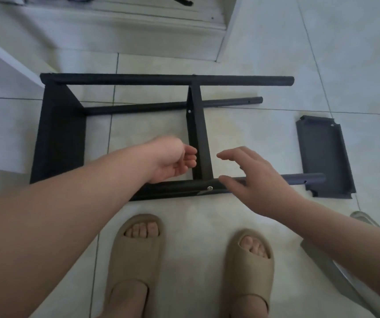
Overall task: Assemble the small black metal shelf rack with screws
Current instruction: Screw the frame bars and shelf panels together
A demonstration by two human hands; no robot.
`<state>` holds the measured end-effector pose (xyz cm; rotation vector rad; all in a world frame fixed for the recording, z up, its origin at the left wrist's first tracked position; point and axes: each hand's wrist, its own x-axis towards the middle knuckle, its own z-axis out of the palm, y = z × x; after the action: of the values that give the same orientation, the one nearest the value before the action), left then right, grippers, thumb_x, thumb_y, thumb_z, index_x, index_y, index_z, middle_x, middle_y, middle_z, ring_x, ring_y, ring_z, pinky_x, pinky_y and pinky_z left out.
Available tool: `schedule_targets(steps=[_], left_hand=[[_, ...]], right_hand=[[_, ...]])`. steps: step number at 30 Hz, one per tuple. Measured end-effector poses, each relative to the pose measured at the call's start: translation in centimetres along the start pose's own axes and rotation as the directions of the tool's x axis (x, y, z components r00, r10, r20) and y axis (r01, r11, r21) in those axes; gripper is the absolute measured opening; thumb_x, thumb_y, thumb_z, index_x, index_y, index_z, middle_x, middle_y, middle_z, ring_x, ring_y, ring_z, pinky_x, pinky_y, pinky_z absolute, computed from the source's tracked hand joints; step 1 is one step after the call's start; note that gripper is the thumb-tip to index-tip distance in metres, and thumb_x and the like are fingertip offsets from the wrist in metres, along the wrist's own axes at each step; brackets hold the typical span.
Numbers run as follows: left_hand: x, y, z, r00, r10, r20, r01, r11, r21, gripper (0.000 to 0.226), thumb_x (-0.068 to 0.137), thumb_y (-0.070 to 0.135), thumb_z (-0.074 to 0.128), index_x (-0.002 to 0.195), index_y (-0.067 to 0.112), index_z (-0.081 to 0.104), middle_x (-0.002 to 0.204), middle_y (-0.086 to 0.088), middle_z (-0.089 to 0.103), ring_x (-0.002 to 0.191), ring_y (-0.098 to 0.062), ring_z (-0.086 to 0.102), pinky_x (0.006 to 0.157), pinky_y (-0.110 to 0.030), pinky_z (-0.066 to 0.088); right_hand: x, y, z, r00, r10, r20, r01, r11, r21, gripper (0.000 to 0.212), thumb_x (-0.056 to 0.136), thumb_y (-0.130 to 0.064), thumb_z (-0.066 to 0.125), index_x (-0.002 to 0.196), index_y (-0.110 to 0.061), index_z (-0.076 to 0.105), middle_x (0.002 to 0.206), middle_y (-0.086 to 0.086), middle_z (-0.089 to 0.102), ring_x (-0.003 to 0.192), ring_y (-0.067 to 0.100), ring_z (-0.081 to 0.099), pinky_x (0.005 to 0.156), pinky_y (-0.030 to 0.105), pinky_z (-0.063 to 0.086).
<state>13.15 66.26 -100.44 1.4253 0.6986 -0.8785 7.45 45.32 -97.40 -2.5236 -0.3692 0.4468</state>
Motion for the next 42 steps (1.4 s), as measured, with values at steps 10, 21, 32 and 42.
schedule_targets(steps=[10, 21, 32, 42], left_hand=[[3.8, -2.0, -0.4, 0.97, 0.09, 0.224, -0.155, 0.943, 0.294, 0.032, 0.105, 0.007, 0.035, 0.103, 0.019, 0.064, 0.097, -0.002, 0.077, 0.089, -0.012, 0.074, 0.072, -0.026, 0.057], [5.3, -3.0, 0.2, 0.92, 0.164, 0.357, -0.315, 0.851, 0.421, 0.019, 0.088, 0.001, 0.057, 0.087, 0.012, 0.072, 0.079, -0.002, 0.075, 0.075, -0.017, 0.071, 0.068, -0.026, 0.052], [4.5, -4.0, -0.6, 0.928, 0.082, 0.364, -0.238, 0.882, 0.406, 0.014, 0.086, -0.001, 0.06, 0.087, 0.008, 0.07, 0.073, -0.004, 0.071, 0.07, -0.018, 0.068, 0.061, -0.022, 0.049], [5.2, -4.4, -0.7, 0.939, 0.055, 0.34, -0.171, 0.932, 0.32, 0.027, 0.081, -0.006, 0.065, 0.066, 0.015, 0.071, 0.064, -0.005, 0.067, 0.057, -0.014, 0.065, 0.053, -0.018, 0.049]], right_hand=[[4.1, 3.2, 2.2, 0.924, -0.248, 0.29, 0.345, 0.869, -0.355, 0.095, 0.088, -0.076, 0.039, 0.163, -0.026, 0.006, 0.169, -0.011, -0.008, 0.157, 0.014, -0.007, 0.126, 0.042, 0.011], [5.5, 4.0, 3.1, 0.881, -0.373, 0.29, 0.468, 0.775, -0.425, 0.092, 0.093, -0.074, 0.031, 0.161, -0.014, 0.018, 0.169, 0.004, 0.005, 0.157, 0.021, 0.001, 0.126, 0.049, 0.01], [4.3, 3.6, 5.1, 0.894, -0.395, 0.211, 0.447, 0.801, -0.398, 0.095, 0.093, -0.074, 0.035, 0.16, -0.008, 0.022, 0.169, 0.007, 0.01, 0.157, 0.023, 0.005, 0.125, 0.052, 0.016], [4.4, 3.8, 5.4, 0.892, -0.408, 0.193, 0.451, 0.804, -0.387, 0.096, 0.093, -0.073, 0.039, 0.16, -0.007, 0.02, 0.169, 0.008, 0.01, 0.157, 0.024, 0.005, 0.124, 0.052, 0.021]])
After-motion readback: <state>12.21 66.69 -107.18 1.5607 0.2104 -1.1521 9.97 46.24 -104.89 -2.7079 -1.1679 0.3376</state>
